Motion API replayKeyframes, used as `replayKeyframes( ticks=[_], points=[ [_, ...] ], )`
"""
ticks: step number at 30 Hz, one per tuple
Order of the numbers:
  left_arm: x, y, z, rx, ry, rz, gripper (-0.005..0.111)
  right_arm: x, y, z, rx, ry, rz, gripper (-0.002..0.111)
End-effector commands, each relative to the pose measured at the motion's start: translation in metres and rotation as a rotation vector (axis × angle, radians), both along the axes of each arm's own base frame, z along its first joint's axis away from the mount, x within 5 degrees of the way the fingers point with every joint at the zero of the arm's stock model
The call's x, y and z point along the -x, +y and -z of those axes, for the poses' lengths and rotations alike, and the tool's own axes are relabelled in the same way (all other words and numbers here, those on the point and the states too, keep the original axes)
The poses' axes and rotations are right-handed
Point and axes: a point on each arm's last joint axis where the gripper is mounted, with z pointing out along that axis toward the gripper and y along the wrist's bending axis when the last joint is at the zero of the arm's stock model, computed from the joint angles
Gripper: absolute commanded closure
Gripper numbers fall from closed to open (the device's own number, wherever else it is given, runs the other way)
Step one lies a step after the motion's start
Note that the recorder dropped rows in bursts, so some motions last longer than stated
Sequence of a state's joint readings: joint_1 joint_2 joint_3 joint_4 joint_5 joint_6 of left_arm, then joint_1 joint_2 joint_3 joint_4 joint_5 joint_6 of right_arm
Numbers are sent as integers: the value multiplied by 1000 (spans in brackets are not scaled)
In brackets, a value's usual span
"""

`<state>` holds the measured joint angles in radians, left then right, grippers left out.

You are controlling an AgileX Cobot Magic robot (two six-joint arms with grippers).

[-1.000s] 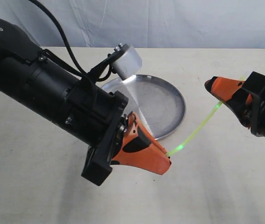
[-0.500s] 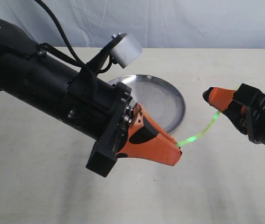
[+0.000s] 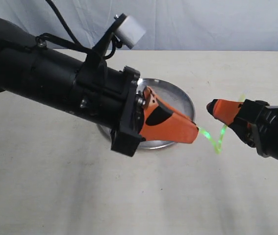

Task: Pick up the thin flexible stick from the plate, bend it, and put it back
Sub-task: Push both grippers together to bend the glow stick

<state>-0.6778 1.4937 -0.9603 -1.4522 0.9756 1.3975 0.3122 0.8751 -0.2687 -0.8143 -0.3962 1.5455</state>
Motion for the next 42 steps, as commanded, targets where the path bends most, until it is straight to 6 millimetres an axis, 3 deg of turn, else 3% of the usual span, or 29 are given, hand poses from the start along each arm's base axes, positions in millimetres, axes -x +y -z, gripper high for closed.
replayKeyframes(
  ticks=[1, 42],
  points=[
    [-11, -2, 0, -1, -12, -116, 107, 5, 8, -8, -50, -63, -98, 109],
    [-17, -2, 2, -30, 78, -217, 107, 8, 13, -13, -99, -99, -163, 109]
  ],
)
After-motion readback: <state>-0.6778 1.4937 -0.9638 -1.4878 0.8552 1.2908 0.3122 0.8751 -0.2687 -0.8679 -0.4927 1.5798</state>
